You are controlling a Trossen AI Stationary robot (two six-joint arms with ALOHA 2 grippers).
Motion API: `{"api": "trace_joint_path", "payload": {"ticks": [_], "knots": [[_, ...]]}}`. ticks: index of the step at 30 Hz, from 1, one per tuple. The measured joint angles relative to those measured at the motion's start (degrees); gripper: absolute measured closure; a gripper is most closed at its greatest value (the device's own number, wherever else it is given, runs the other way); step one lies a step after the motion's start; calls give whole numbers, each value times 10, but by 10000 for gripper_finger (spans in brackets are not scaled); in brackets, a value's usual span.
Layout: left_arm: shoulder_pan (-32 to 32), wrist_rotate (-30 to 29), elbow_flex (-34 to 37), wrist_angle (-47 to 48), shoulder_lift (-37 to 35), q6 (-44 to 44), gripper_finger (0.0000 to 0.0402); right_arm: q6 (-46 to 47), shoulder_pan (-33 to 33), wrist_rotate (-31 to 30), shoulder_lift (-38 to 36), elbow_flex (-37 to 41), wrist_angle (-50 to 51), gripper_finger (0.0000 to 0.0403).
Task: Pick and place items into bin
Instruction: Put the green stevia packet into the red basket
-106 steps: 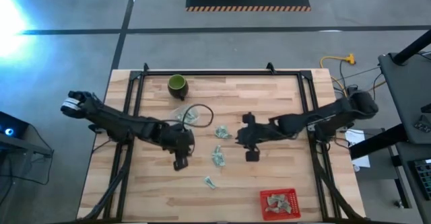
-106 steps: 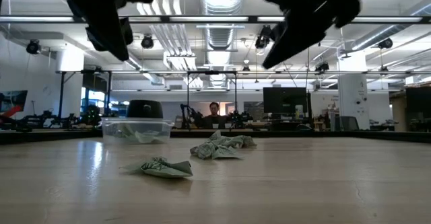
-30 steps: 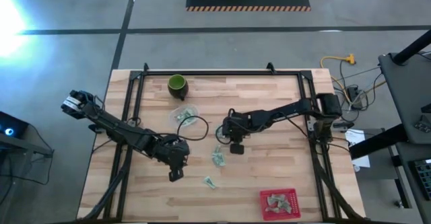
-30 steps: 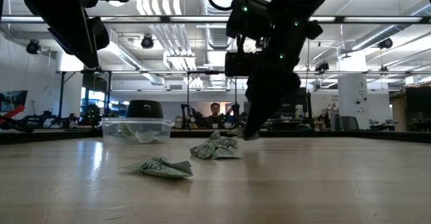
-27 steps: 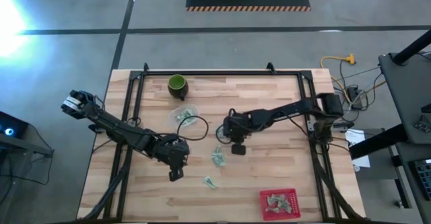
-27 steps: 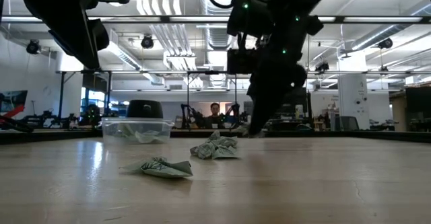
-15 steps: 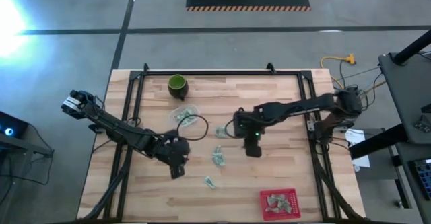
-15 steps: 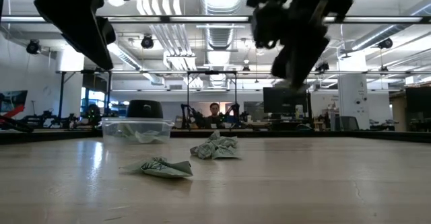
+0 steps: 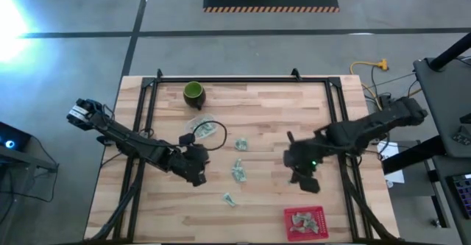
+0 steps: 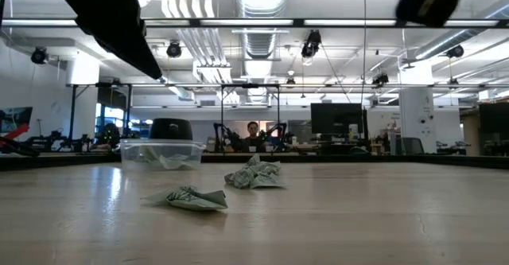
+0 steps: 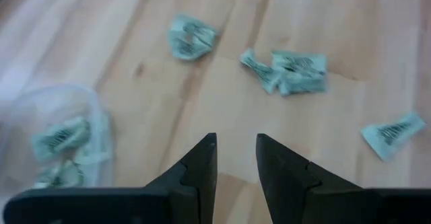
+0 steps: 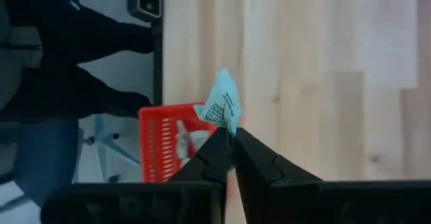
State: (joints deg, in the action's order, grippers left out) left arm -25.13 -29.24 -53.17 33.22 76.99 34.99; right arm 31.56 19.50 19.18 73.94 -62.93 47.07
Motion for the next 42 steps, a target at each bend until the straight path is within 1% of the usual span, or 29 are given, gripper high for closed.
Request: {"api": "trace_joint_path", "payload": {"ticks": [3,7,12,17,20,24,29,37,42], "knots": [[4,-17,0,-1,0,0,315,62,53,-33,-18,12,-16,390],[9,-30,0,-9,0,0,315,126,126,-69,-18,18,-38,390],[13,-32,0,-20,0,0,315,185,202,-107,9,20,-71,390],[15,-44,0,-35,0,0,315,219,250,-134,52,20,-89,390],[16,-48,0,-50,0,-1,315,235,270,-134,86,20,-89,390],[16,-53,0,-68,0,-24,315,253,289,-131,132,20,-89,390],[16,-54,0,-90,0,-41,315,266,298,-128,171,18,-88,390],[16,-54,-1,-107,1,-40,315,253,306,-132,179,17,-88,390],[17,-52,-1,-118,22,-39,315,238,306,-134,174,17,-88,387]]}}
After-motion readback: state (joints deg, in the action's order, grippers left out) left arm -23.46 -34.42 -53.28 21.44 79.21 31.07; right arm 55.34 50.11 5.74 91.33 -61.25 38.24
